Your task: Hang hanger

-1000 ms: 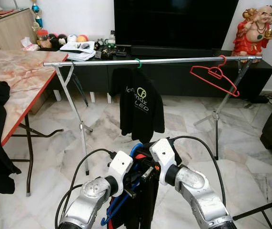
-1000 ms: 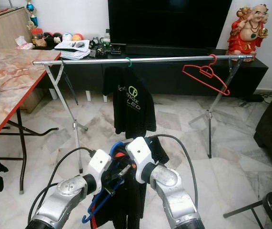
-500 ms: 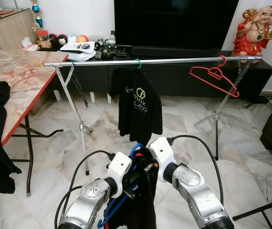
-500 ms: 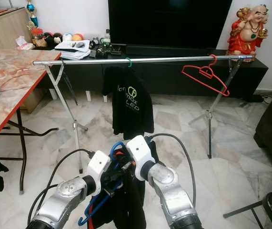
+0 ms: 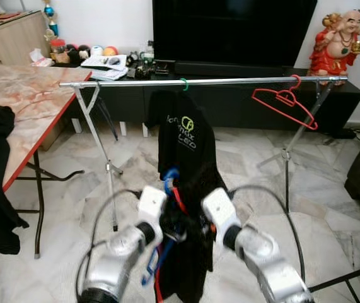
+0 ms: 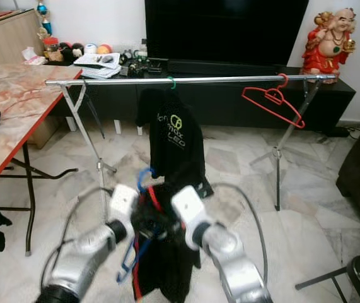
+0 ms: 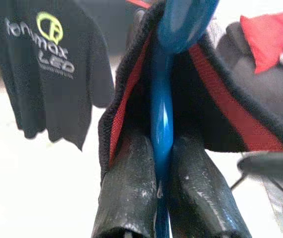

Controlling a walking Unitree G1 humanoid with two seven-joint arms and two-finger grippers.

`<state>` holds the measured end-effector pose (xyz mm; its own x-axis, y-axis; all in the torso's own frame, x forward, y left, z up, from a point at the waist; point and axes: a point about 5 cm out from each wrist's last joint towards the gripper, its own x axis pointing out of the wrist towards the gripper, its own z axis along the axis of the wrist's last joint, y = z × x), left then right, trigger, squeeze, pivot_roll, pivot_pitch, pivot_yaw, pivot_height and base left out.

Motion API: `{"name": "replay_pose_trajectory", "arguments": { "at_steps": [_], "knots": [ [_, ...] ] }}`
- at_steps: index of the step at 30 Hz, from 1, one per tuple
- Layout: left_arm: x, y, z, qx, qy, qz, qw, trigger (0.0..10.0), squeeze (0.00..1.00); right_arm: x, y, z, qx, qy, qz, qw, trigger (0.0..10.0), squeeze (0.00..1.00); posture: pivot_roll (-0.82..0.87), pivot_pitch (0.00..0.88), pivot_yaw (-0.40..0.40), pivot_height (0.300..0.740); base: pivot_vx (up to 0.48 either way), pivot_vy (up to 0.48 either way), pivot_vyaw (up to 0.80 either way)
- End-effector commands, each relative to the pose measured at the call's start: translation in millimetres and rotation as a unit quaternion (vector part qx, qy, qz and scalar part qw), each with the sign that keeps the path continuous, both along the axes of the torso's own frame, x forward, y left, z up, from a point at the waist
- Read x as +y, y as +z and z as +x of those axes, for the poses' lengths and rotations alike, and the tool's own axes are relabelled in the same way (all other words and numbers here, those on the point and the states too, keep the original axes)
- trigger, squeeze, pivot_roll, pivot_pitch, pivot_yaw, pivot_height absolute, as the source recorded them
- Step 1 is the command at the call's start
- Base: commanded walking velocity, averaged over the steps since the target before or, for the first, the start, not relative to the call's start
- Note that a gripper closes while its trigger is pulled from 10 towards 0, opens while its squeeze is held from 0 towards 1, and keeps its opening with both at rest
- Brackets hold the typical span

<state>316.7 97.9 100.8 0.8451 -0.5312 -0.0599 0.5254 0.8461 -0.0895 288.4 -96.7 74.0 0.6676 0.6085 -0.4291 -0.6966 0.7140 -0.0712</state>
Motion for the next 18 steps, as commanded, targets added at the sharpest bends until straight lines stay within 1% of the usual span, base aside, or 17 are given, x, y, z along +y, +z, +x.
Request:
{"name": "replay_pose_trajectory", "arguments": {
  "at_steps": [1, 5, 8, 10, 11, 12, 13, 14, 16, 18],
  "knots": [
    [-4.9, 12.6, 2.2, -0.029, -0.004, -0.015, 0.999, 10.0, 0.00, 1.2, 7.0, 2.4, -0.011, 0.006, -0.002, 1.000, 10.0, 1.00, 0.02, 0.000, -0.050, 0.740, 0.000, 0.000, 0.00],
    [-3.5, 13.8, 3.3, -0.033, 0.003, -0.021, 0.999, 10.0, 0.00, -3.1, 6.5, -4.0, -0.009, 0.027, -0.027, 0.999, 10.0, 1.00, 0.02, 0.000, -0.049, 0.740, 0.000, 0.000, 0.00],
    [-3.4, 13.9, 3.4, -0.033, 0.003, -0.022, 0.999, 10.0, 0.00, -3.3, 6.3, -4.8, -0.009, 0.029, -0.030, 0.999, 10.0, 1.00, 0.01, 0.000, -0.048, 0.740, 0.000, 0.000, 0.00],
    [-4.0, 13.4, 3.5, -0.033, 0.000, -0.020, 0.999, 10.0, 0.00, -4.3, 6.1, -4.1, -0.010, 0.019, -0.031, 0.999, 10.0, 1.00, 0.02, 0.000, -0.048, 0.740, 0.000, 0.000, 0.00],
    [-4.6, 13.0, 3.3, -0.033, -0.004, -0.020, 0.999, 10.0, 0.00, -5.7, 8.5, -1.5, -0.015, 0.006, -0.026, 1.000, 10.0, 0.97, 0.02, 0.000, -0.047, 0.740, 0.000, 0.000, 0.00],
    [-4.6, 13.0, 3.3, -0.033, -0.004, -0.020, 0.999, 10.0, 0.00, -5.7, 8.5, -1.5, -0.015, 0.006, -0.026, 1.000, 10.0, 0.97, 0.02, 0.000, -0.047, 0.740, 0.000, 0.000, 0.00],
    [-5.2, 12.2, 2.8, -0.031, -0.008, -0.016, 0.999, 10.0, 0.00, -6.0, 12.4, 0.3, -0.019, 0.002, -0.017, 1.000, 10.0, 0.63, 0.01, 0.000, -0.045, 0.740, 0.000, 0.000, 0.00],
    [-5.5, 11.1, 2.1, -0.030, -0.011, -0.013, 0.999, 10.0, 0.00, -6.2, 15.9, 0.9, -0.025, 0.004, -0.011, 1.000, 10.0, 0.00, 0.01, 0.000, -0.046, 0.740, 0.000, 0.000, 0.00],
    [-5.4, 8.9, 0.9, -0.028, -0.014, -0.008, 0.999, 10.0, 0.00, -7.8, 21.3, 2.6, -0.033, 0.005, -0.007, 0.999, 10.0, 0.00, 0.01, 0.000, -0.046, 0.740, 0.000, 0.000, 0.00],
    [-4.1, 7.1, 0.4, -0.026, -0.014, -0.005, 1.000, 10.0, 0.00, -12.5, 25.4, 4.8, -0.039, 0.003, -0.013, 0.999, 10.0, 0.00, 0.01, 0.000, -0.047, 0.740, 0.000, 0.000, 0.00]
  ]
}}
